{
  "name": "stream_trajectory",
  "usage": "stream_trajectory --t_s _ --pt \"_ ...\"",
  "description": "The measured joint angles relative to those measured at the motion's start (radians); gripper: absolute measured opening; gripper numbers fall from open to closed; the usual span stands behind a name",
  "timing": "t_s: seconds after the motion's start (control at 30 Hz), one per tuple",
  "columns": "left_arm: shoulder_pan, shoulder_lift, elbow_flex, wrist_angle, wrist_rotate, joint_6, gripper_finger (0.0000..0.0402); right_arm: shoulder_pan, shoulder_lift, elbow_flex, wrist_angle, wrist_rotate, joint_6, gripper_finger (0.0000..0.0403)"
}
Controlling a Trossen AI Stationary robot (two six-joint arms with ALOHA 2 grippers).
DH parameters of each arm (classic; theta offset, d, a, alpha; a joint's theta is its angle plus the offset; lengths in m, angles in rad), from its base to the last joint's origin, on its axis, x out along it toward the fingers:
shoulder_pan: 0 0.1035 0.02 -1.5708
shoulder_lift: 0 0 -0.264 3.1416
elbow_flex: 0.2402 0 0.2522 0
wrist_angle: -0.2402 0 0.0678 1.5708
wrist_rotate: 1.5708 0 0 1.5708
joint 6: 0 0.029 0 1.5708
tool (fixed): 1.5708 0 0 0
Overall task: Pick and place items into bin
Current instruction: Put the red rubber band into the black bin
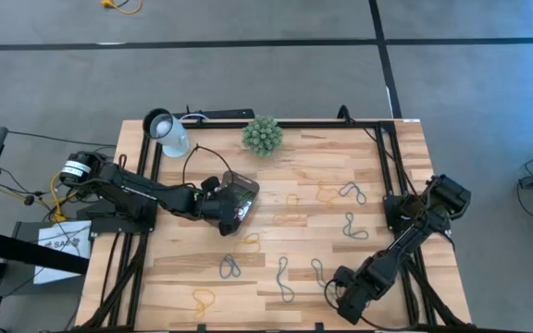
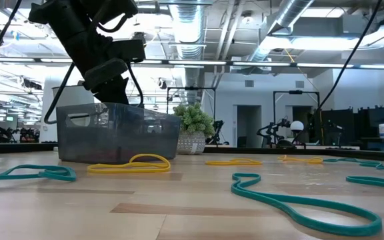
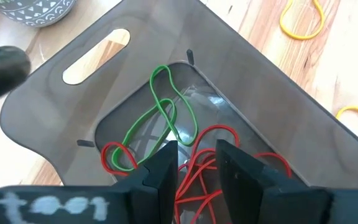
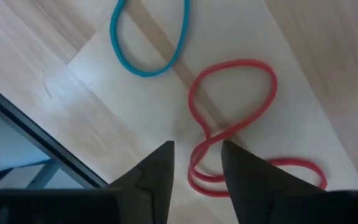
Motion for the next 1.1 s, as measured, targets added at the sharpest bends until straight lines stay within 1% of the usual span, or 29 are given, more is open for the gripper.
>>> stream_trajectory --t_s 0.07,0.13,0.3,0.33,0.43,0.5,0.63,0.77,0.87,0.97,1.1 --pt "0.0 0.0 0.0 0.0 0.0 0.0 0.01 0.002 0.0 -0.001 0.0 0.0 0.017 0.0112" --pt "0.0 0.0 0.0 0.0 -0.001 0.0 0.01 0.002 0.0 -0.002 -0.003 0.003 0.019 0.009" --pt "0.0 0.0 0.0 0.0 -0.012 0.0 0.01 -0.015 0.002 -0.004 -0.008 0.0 0.018 0.0015" --pt "0.0 0.0 0.0 0.0 -0.023 0.0 0.01 -0.02 0.003 -0.004 -0.003 -0.005 0.015 0.0008" --pt "0.0 0.0 0.0 0.0 -0.055 0.0 0.01 -0.036 -0.016 -0.006 0.0 -0.003 0.011 0.001" --pt "0.0 0.0 0.0 0.0 -0.062 0.0 0.01 -0.048 -0.034 -0.009 0.012 0.019 0.006 0.0004" --pt "0.0 0.0 0.0 0.0 -0.07 0.0 0.01 -0.069 -0.118 -0.006 0.028 0.137 -0.037 0.0003" --pt "0.0 0.0 0.0 0.003 -0.107 0.0 0.01 -0.097 -0.213 -0.006 0.015 0.267 -0.115 0.0002" --pt "0.0 0.0 0.0 0.003 -0.146 0.0 0.01 -0.138 -0.282 -0.006 0.007 0.411 -0.233 0.0001" --pt "0.0 0.0 0.0 0.009 -0.15 0.001 0.01 -0.198 -0.334 -0.006 0.009 0.539 -0.379 0.0001" --pt "-0.001 0.0 0.0 0.059 -0.137 0.02 0.01 -0.306 -0.356 -0.005 0.038 0.645 -0.592 0.0001"
